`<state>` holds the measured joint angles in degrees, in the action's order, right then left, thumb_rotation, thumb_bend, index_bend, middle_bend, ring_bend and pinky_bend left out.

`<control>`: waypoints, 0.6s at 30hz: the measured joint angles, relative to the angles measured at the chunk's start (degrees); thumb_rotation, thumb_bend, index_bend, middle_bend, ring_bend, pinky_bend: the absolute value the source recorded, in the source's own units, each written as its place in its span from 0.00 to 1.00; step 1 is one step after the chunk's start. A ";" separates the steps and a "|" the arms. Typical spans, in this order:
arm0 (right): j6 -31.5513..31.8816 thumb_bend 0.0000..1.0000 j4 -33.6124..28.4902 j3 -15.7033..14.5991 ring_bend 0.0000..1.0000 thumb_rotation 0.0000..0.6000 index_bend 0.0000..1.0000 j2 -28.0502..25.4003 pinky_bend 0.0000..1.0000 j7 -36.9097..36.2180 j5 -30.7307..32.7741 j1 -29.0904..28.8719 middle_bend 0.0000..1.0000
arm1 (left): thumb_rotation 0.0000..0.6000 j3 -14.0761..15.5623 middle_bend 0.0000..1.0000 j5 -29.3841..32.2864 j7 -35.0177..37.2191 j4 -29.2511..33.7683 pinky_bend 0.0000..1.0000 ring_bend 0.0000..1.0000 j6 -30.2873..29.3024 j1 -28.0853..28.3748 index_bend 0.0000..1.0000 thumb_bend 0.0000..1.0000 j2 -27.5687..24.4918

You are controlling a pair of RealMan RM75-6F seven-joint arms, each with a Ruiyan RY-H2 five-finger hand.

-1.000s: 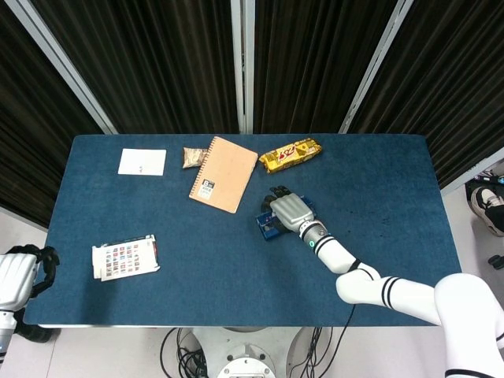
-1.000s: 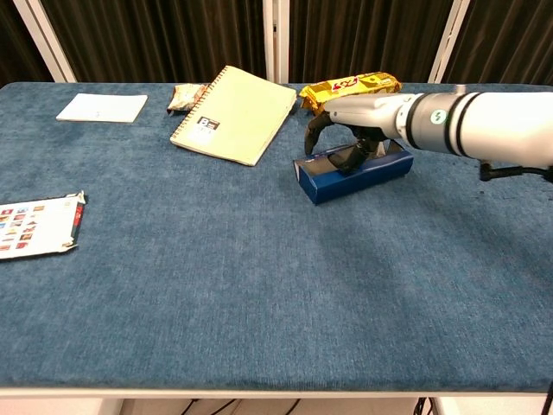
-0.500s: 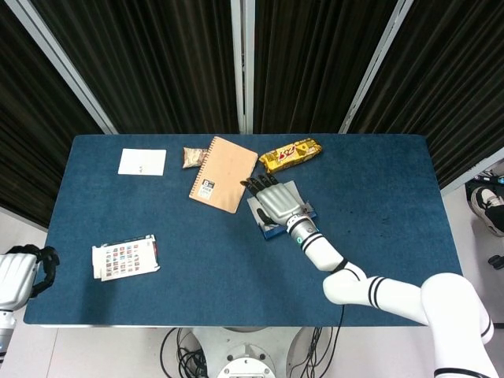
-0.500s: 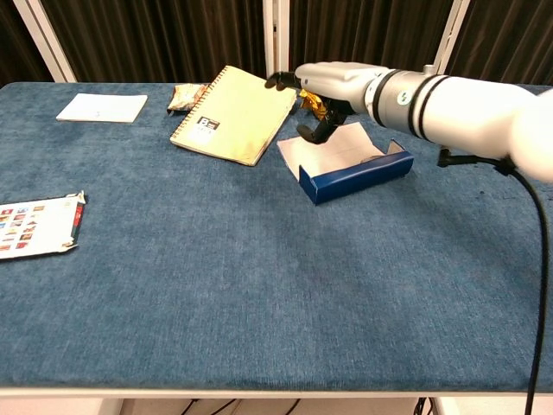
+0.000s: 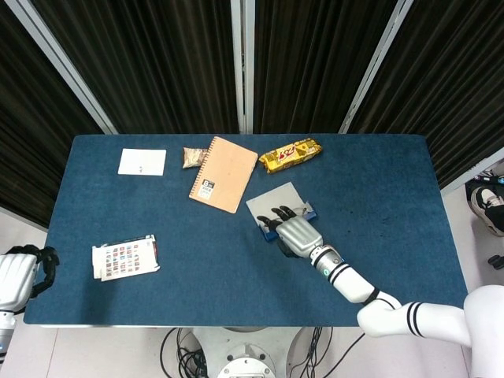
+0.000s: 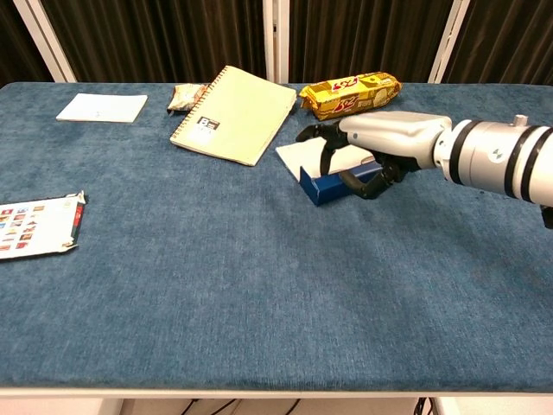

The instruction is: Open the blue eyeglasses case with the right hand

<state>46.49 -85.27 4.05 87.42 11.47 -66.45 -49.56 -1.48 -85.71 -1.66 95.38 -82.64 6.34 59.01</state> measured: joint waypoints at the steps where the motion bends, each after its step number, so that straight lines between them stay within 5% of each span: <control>1: 0.13 0.63 -0.28 -0.14 0.00 1.00 0.00 -0.12 0.00 -0.08 -0.38 0.20 0.30 | 1.00 -0.01 0.65 0.04 -0.05 0.01 0.44 0.46 0.02 0.01 0.66 0.58 0.00; 13: 6.34 0.63 -7.49 -7.96 0.00 1.00 0.00 -8.20 0.00 -1.46 -7.21 8.86 0.33 | 1.00 0.00 0.65 -0.02 -0.46 0.03 0.44 0.46 -0.06 -0.01 0.66 0.58 0.05; 18: 9.50 0.63 -7.23 -8.76 0.00 1.00 0.00 -11.58 0.00 -3.73 -7.27 12.47 0.33 | 1.00 -0.03 0.65 0.08 -1.37 0.18 0.44 0.46 -0.12 -0.02 0.66 0.58 0.15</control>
<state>55.99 -92.50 -4.71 75.84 7.75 -73.72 -37.09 -1.52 -85.63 -3.02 95.56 -82.76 6.32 59.16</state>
